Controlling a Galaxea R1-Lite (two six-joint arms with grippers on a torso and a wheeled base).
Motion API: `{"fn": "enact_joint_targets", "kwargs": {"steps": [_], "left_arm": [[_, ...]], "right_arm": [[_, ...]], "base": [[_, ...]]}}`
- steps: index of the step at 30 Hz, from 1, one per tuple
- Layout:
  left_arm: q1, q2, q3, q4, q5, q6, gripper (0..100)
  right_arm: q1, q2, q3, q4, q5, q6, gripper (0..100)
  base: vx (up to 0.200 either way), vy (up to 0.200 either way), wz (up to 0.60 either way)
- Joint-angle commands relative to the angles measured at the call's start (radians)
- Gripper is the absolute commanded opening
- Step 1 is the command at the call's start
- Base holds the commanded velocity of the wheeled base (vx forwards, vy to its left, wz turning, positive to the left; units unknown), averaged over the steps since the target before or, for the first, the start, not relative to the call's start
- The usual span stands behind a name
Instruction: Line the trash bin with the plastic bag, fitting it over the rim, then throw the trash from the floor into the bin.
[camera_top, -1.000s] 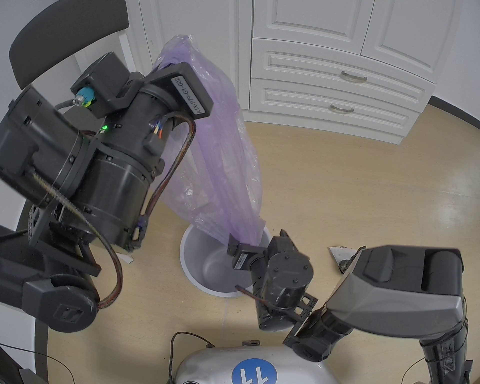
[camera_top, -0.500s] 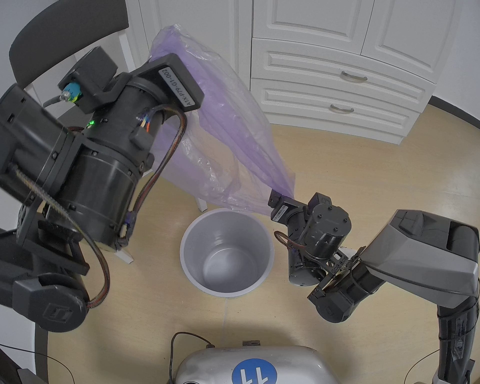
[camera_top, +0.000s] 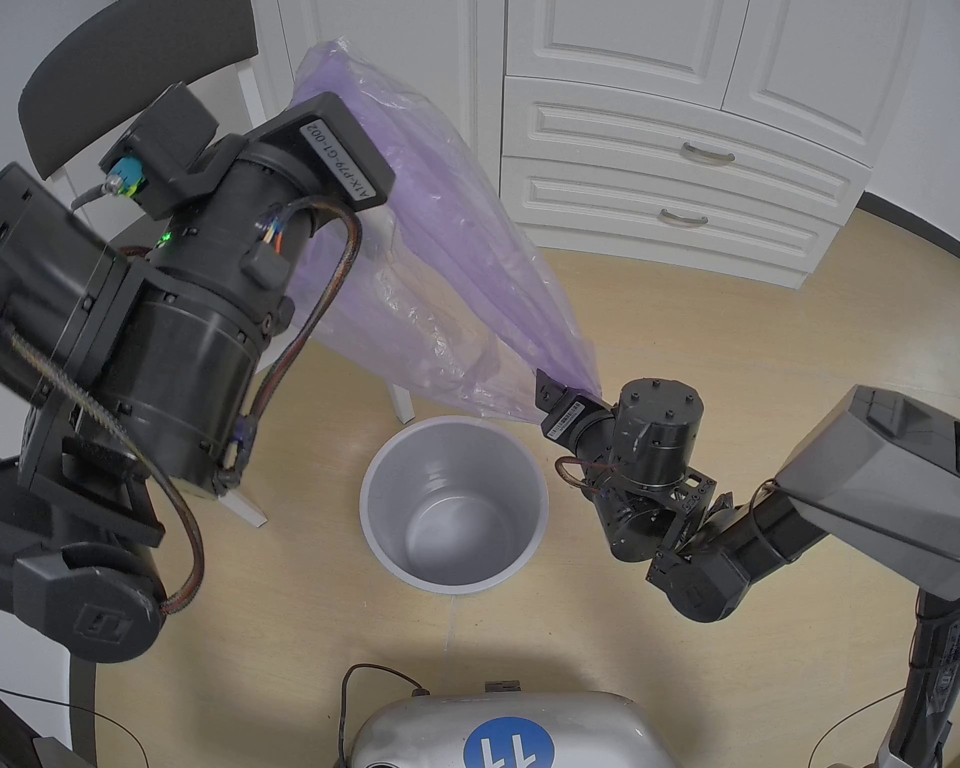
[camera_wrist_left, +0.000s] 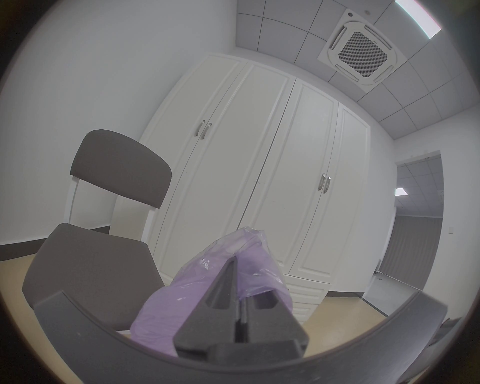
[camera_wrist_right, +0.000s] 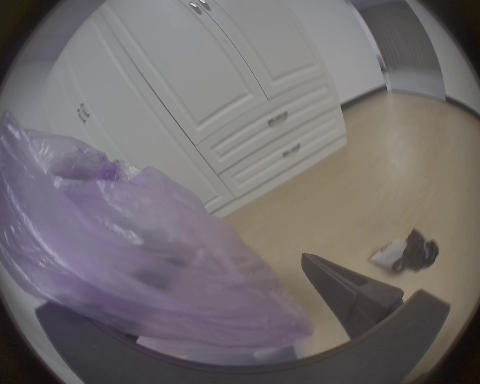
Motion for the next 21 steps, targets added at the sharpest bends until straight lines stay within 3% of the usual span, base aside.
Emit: {"fn": "enact_joint_targets", "kwargs": {"steps": [1,7,21], "left_arm": [[-0.002,-0.012,0.001,-0.001,0.0,-0.002,0],[-0.014,-0.032,0.009,-0.001,0.002,0.001,0],[-0.031,-0.042,0.024,0.0,0.0,0.003,0]], "right_arm": [[-0.049,-0.117,-0.005,0.169,0.166,0.177,100],[-0.1,-0.074,-0.032,0.177,0.181,0.194,100],[-0.1,-0.077,-0.027,0.183,0.181,0.191,100]], "base": [[0.0,0.0,0.0],[0.0,0.0,0.0],[0.0,0.0,0.0]]}}
